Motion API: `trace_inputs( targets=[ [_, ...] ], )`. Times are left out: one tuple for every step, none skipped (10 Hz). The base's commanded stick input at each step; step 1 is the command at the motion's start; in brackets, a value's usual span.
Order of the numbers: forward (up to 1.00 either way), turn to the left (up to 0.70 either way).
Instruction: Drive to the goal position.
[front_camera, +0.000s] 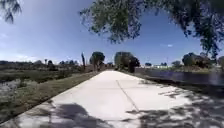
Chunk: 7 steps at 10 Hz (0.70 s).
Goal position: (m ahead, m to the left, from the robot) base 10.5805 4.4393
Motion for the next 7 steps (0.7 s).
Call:
trace_inputs(
  targets=[
    [1.00,0.00],
    [1.00,0.00],
    [1.00,0.00],
    [1.00,0.00],
    [1.00,0.00],
    [1.00,0.00],
    [1.00,0.00]
  ],
)
